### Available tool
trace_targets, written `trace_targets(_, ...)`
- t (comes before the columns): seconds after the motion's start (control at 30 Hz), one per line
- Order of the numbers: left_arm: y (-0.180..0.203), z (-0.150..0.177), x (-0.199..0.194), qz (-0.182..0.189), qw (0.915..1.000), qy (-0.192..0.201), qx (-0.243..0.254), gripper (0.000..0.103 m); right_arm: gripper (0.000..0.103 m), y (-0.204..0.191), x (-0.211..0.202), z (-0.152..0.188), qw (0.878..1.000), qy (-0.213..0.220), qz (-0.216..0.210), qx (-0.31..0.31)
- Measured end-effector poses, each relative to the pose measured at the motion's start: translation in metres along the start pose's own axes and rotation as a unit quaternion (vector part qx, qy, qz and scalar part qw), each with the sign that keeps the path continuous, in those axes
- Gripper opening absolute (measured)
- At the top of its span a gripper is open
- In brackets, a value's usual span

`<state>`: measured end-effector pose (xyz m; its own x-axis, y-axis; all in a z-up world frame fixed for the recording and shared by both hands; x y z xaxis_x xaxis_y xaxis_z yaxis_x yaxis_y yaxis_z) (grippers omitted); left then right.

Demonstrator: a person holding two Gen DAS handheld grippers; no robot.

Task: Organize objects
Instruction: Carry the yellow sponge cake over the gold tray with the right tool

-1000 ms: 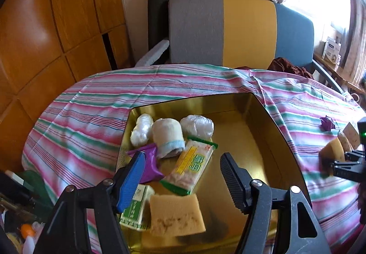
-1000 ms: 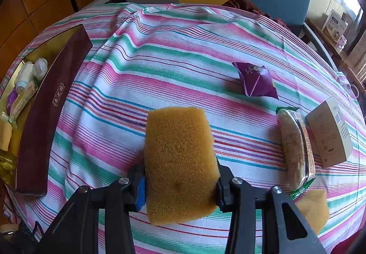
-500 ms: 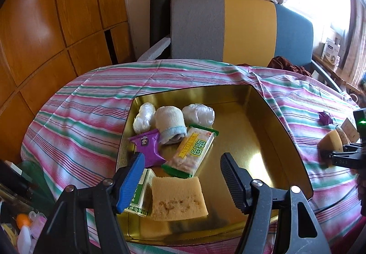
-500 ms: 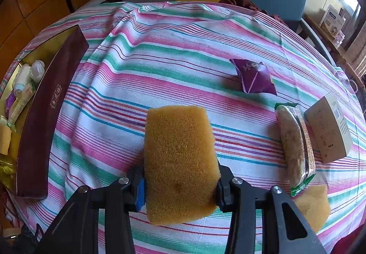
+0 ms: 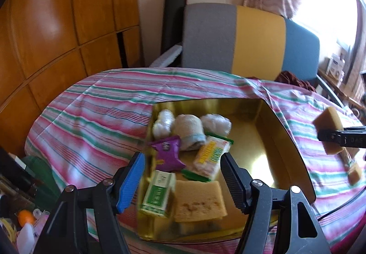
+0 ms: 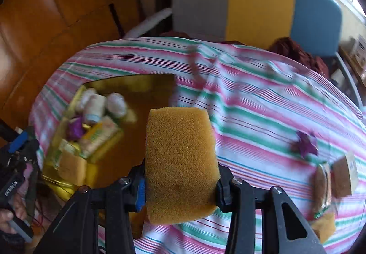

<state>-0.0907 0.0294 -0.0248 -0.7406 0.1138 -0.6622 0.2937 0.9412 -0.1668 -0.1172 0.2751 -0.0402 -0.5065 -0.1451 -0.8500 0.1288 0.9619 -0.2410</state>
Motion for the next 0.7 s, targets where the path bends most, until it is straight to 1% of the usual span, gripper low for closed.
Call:
trace_targets(0.13,-0.021,0.006,0.000,-0.010,0.9998,-0.002,-0.016,0.069,0.045,-0.049,0.028,-0.014,0.999,-0.029,-0.012,-0.022)
trace_targets(0.27,-0.035,0.017,0.002,-0.012,0.9994,-0.010,-0.030,0.069,0.045,-0.076,0.068,-0.027,0.998,-0.062,0.001,-0.021)
trace_targets(0.4,-0.045,0.026,0.008,-0.008,0.9987,-0.020,-0.047,0.069,0.045,-0.089,0.104,-0.034,0.995,-0.093,0.029,-0.028)
trace_targets(0.47,-0.049,0.031,0.012,-0.006,0.9981,-0.026,-0.056,0.069,0.047,-0.091,0.121,-0.038,0.994,-0.101,0.045,-0.020)
trace_targets(0.6,-0.053,0.038,0.018,-0.001,0.9972,-0.035,-0.066,0.069,0.048,-0.091,0.146,-0.048,0.993,-0.108,0.054,0.008)
trace_targets(0.7,-0.054,0.039,0.021,0.000,0.9968,-0.039,-0.070,0.070,0.050,-0.090,0.158,-0.054,0.993,-0.105,0.043,0.031)
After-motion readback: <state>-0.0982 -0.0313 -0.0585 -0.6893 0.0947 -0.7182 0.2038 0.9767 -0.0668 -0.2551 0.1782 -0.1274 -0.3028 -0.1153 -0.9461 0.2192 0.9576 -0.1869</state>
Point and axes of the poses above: each gripper's, at about its wrist camera, not at the fingertips, and x roughly the way its jaws point, y to its right, z to its underside, the point moved 6 cm from there along x, roughly the way its jaws point, and after that the axes turned 13 degrees about x, right-handed, at the moved point
